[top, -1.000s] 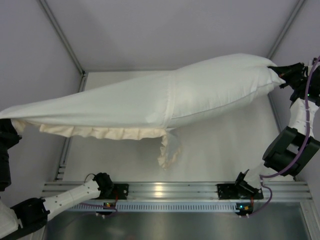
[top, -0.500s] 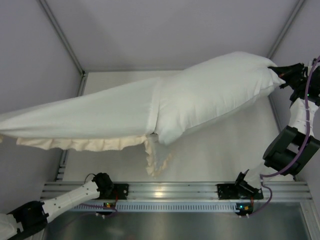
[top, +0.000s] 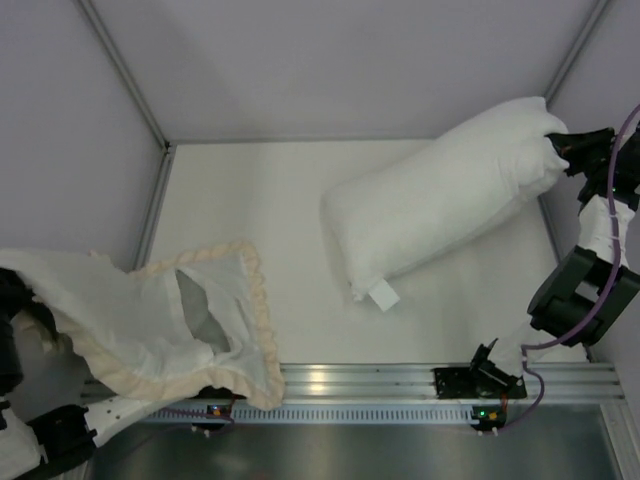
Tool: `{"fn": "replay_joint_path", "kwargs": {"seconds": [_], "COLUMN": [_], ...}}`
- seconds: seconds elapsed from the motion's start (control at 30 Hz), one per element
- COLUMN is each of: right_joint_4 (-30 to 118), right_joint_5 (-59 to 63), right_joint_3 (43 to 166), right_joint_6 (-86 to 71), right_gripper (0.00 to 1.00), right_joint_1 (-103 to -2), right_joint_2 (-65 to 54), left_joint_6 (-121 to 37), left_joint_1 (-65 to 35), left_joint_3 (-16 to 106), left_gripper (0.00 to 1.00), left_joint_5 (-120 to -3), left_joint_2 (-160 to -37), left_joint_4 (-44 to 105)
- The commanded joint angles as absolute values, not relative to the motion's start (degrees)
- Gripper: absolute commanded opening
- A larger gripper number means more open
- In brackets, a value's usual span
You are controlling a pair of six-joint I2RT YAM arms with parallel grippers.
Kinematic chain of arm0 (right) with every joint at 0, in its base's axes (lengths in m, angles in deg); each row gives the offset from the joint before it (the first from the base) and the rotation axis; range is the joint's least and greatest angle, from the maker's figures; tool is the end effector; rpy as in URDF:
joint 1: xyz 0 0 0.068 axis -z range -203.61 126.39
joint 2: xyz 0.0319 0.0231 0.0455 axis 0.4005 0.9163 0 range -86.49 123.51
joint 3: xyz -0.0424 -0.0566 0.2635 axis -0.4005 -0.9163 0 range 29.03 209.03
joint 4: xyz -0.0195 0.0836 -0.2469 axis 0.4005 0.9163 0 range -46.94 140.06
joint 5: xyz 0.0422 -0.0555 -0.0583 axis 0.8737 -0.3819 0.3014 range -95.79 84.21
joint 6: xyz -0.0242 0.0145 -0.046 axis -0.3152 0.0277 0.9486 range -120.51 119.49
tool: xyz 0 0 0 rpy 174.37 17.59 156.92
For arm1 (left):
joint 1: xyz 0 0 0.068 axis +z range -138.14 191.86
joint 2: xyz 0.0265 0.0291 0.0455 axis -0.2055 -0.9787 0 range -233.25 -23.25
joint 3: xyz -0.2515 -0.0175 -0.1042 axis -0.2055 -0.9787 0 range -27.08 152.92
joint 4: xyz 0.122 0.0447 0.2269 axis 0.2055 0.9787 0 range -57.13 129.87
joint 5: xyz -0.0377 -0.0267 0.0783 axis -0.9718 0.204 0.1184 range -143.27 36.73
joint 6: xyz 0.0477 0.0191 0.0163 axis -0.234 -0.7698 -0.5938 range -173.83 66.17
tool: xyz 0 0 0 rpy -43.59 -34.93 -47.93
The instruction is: Remove the pillowcase from the pillow
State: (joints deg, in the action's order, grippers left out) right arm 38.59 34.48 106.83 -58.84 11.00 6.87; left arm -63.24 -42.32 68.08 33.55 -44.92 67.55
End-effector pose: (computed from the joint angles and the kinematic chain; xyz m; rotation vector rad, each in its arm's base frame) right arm 0.3313 -0.2007 0.3497 0.8953 1.5710 0.9141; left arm -0.0613 0.1457 0.5105 -0.7992 1.3120 0.0553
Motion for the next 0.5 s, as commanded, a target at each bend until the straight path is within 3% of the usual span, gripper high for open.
{"fn": "replay_joint_path", "kwargs": {"seconds": [0.0, 0.23, 0.33, 0.47], "right_joint_4": [34.8, 36.9, 37.3, 33.9], "right_joint_5": [29.9, 19.5, 17.1, 19.0], "right_joint_3": [106.8, 87.1, 79.1, 68.0], "right_joint_6": [-55.6, -47.4, -44.3, -44.8], "right_gripper": [0.00, 0.00, 0.00, 0.65], "right_joint_1": [7.9, 1.7, -2.5, -5.8], "right_joint_2": [1.7, -6.3, -8.8, -11.7], "left_joint_6": [-57.8, -49.4, -38.8, -33.2], "left_joint_1": [-42.7, -43.0, -43.7, -44.6], "left_joint_3": [60.2, 51.9, 54.0, 52.7], "left_gripper": [0.00, 0.00, 0.00, 0.00], "left_joint_5": [41.1, 31.5, 26.6, 18.2], "left_joint_2": [-51.6, -54.5, -56.2, -59.6], "left_joint_4": [66.9, 67.5, 76.9, 77.9]}}
